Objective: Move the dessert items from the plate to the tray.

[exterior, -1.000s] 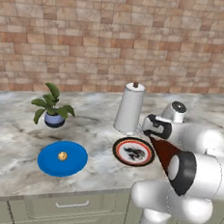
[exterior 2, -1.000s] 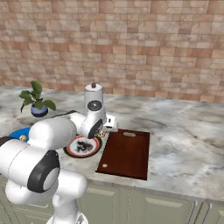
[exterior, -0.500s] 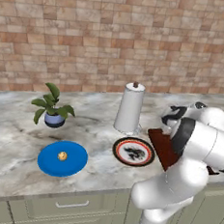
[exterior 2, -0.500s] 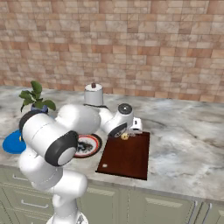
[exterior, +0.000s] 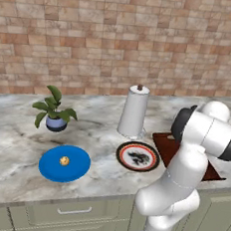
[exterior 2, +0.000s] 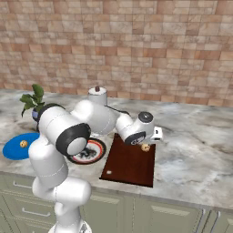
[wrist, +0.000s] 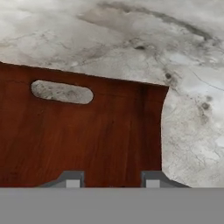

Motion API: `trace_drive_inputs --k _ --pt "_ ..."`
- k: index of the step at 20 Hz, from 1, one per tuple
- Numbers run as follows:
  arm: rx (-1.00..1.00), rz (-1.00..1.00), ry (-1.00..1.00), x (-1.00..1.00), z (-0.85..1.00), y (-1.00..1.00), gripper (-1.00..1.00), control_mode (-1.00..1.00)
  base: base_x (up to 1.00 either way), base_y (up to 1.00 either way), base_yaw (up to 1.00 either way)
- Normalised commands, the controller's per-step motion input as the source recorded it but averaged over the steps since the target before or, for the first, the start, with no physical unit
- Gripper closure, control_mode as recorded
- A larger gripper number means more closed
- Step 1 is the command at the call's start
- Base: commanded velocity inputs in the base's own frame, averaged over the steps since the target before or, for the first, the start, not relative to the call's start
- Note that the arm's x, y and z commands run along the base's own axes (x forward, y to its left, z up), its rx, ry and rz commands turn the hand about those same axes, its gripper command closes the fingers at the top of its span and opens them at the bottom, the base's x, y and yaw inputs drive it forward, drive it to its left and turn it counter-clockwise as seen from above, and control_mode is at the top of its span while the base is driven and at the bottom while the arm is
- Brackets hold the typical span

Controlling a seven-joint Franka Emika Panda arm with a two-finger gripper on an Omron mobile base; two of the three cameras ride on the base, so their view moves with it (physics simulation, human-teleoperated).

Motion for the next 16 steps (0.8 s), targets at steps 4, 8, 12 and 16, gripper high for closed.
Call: trace_drive_inputs --k 4,8,12,16 --pt "0.0 0.0 0.01 0.0 -0.26 0.15 1.0 -1.0 0.0 0.0 0.0" --pt "0.0 0.0 0.02 0.0 -0.33 0.21 1.0 -1.0 0.0 0.0 0.0" --pt "0.0 0.0 0.0 0.0 -0.25 0.19 1.0 -1.0 0.0 0.0 0.0" --pt "0.0 0.0 0.0 0.0 -0.16 0.06 -1.0 -1.0 0.0 0.0 0.0"
